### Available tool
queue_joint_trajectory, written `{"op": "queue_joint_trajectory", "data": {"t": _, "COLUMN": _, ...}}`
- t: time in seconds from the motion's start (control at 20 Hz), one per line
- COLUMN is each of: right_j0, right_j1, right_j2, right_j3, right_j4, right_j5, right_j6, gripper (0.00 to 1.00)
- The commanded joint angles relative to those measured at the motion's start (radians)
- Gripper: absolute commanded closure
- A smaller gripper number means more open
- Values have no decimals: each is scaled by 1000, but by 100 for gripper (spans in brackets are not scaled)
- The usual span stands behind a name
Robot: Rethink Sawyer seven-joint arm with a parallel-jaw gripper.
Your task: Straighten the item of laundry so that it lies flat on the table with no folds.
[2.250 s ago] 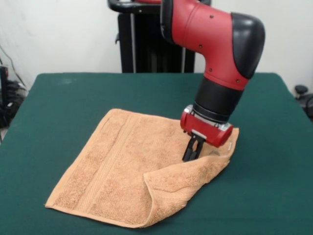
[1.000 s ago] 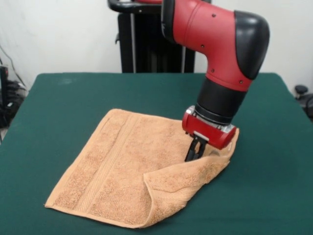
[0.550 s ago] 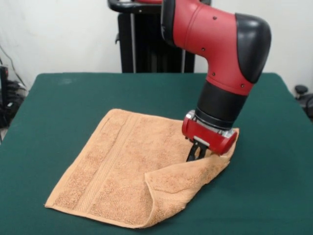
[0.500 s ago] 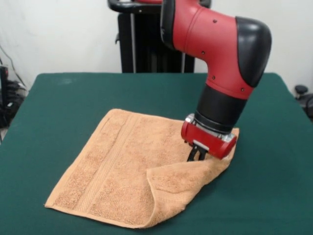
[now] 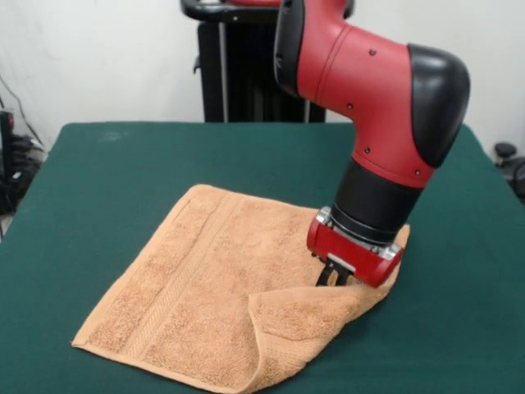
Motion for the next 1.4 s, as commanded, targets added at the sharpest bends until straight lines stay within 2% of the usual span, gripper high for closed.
{"op": "queue_joint_trajectory", "data": {"t": 0.05, "right_j0": 32, "right_j1": 91, "right_j2": 46, "right_j3": -132, "right_j4": 80, "right_j5": 76, "right_j6": 326, "gripper": 100}}
{"op": "queue_joint_trajectory", "data": {"t": 0.45, "right_j0": 37, "right_j1": 80, "right_j2": 70, "right_j3": -98, "right_j4": 85, "right_j5": 42, "right_j6": 311, "gripper": 100}}
{"op": "queue_joint_trajectory", "data": {"t": 0.6, "right_j0": 39, "right_j1": 42, "right_j2": 59, "right_j3": -69, "right_j4": 69, "right_j5": 67, "right_j6": 295, "gripper": 100}}
{"op": "queue_joint_trajectory", "data": {"t": 0.8, "right_j0": 49, "right_j1": -105, "right_j2": 28, "right_j3": 14, "right_j4": 15, "right_j5": 197, "right_j6": 242, "gripper": 100}}
{"op": "queue_joint_trajectory", "data": {"t": 1.05, "right_j0": 39, "right_j1": -229, "right_j2": -42, "right_j3": -18, "right_j4": -57, "right_j5": 405, "right_j6": 166, "gripper": 100}}
{"op": "queue_joint_trajectory", "data": {"t": 1.25, "right_j0": -3, "right_j1": -265, "right_j2": -16, "right_j3": -53, "right_j4": -98, "right_j5": 477, "right_j6": 121, "gripper": 100}}
{"op": "queue_joint_trajectory", "data": {"t": 1.4, "right_j0": -17, "right_j1": -269, "right_j2": 4, "right_j3": -55, "right_j4": -117, "right_j5": 471, "right_j6": 124, "gripper": 100}}
